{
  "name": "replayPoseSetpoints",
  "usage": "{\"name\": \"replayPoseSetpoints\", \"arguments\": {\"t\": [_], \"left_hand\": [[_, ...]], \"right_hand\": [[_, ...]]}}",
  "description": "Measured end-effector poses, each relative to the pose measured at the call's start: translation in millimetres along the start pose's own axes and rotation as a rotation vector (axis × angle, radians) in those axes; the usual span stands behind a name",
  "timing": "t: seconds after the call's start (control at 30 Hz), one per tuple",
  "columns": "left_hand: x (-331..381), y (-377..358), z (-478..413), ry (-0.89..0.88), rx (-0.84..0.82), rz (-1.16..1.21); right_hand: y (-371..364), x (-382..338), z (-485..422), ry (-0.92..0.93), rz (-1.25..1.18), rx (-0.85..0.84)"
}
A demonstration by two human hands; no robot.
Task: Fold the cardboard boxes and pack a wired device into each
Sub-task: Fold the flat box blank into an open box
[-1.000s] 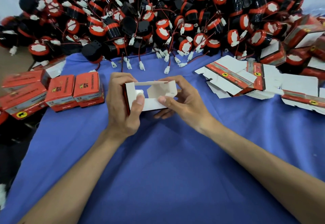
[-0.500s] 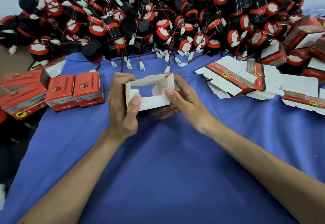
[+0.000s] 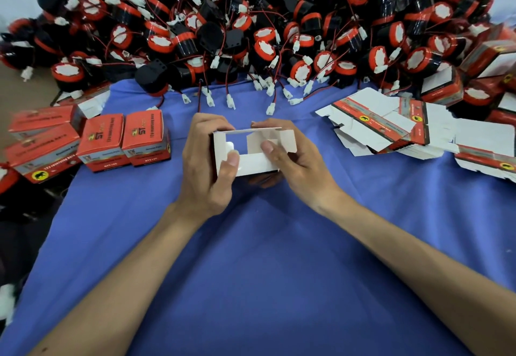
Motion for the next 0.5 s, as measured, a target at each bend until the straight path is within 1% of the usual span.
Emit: {"name": "replayPoseSetpoints", "arguments": {"t": [0.1,0.17,0.27,0.37,0.43,0.5], "left_hand": [[-3.1,-3.0,-0.4,0.038,-0.041,-0.037],[-2.5,-3.6,1.4,0.034,-0.054,-0.1],[0.4,-1.0,1.4,0.007,-0.039,-0.21],[-2.7,-2.8,-0.5,0.019,-0.059,-0.152],[-5.2,-6.0,0.3,0.036,-0.086,-0.072],[-7.1,-9.1,1.2,0.059,-0.106,-0.007]], "right_hand": [[0.5,-0.5,-0.2,0.005,0.057,0.003],[1.4,-0.7,0.9,0.015,0.11,-0.001],[-0.7,-2.6,2.0,0.013,0.109,-0.067],[-4.2,-3.4,1.5,-0.029,0.088,-0.123],[-3.3,1.0,0.7,-0.08,0.064,-0.112],[1.1,3.4,-1.6,-0.073,0.097,-0.074]]}}
Point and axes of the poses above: each hand's wrist, its own z-axis away from the middle knuckle, its own y-axis out of the back of the hand, x = y × z, the point moved 8 cm from there along -z, towards the middle knuckle, and after that the axes turned 13 degrees about -z, right-handed, at the moved point
